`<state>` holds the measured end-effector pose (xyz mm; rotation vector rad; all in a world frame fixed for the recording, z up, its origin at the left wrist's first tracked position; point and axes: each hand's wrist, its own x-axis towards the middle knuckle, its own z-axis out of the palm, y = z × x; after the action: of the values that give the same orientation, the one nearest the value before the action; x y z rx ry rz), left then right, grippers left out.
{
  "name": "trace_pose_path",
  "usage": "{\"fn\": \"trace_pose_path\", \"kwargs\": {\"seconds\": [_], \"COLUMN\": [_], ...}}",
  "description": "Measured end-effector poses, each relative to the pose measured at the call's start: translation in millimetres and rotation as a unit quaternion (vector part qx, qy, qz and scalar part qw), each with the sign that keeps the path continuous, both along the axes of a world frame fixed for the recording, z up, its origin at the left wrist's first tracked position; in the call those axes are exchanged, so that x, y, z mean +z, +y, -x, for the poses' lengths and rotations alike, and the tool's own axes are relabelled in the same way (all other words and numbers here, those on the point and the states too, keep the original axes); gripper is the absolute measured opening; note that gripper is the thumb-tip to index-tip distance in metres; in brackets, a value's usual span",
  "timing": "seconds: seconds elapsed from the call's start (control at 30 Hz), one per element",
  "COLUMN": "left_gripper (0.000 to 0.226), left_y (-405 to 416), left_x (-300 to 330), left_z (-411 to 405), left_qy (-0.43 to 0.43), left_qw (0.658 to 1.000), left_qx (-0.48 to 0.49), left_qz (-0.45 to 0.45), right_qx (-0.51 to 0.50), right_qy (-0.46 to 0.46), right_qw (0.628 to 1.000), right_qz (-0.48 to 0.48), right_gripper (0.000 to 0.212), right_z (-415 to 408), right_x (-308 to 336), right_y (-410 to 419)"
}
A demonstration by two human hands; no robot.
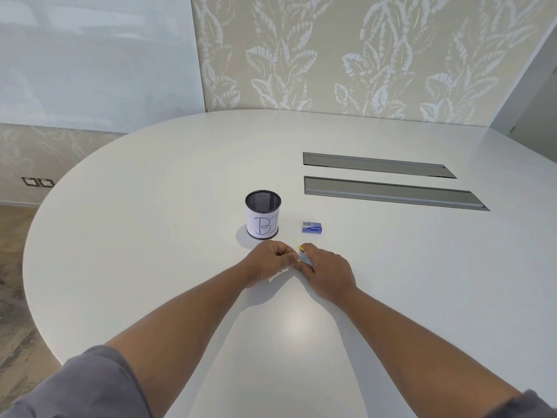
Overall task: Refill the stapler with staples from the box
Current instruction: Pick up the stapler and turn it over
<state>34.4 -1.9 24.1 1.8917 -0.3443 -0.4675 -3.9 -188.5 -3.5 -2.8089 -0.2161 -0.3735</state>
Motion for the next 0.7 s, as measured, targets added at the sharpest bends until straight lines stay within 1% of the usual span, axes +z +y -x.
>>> {"fn": "trace_pose_path", "kwargs": {"seconds": [0.13,0.33,0.7], "left_gripper": [0.023,0.022,0.023], "left_y": [0.3,0.6,1.2], "left_x": [-0.5,-1.2,-3.6], "left_z": [0.4,0.6,0.5], "left_qy": [0.002,0.003,0.005], "left_qw": [1.0,1.0,1.0], "left_qx": [-0.004,-0.002,0.004], "left_qz": [0.001,0.008,0.023], "right_qx": [0.007,-0.004,-0.012], "right_qy": [0.001,-0.006,-0.014], "right_qw": [1.0,1.0,0.999], "right_qz": [-0.002,-0.016,-0.037], "right_gripper": [0.036,0.053,0.059], "right_z": [0.4,-0.5,2.5], "right_x": [-0.2,-1.3,-0.8], "right_y": [-0.2,-1.2,-1.6]}}
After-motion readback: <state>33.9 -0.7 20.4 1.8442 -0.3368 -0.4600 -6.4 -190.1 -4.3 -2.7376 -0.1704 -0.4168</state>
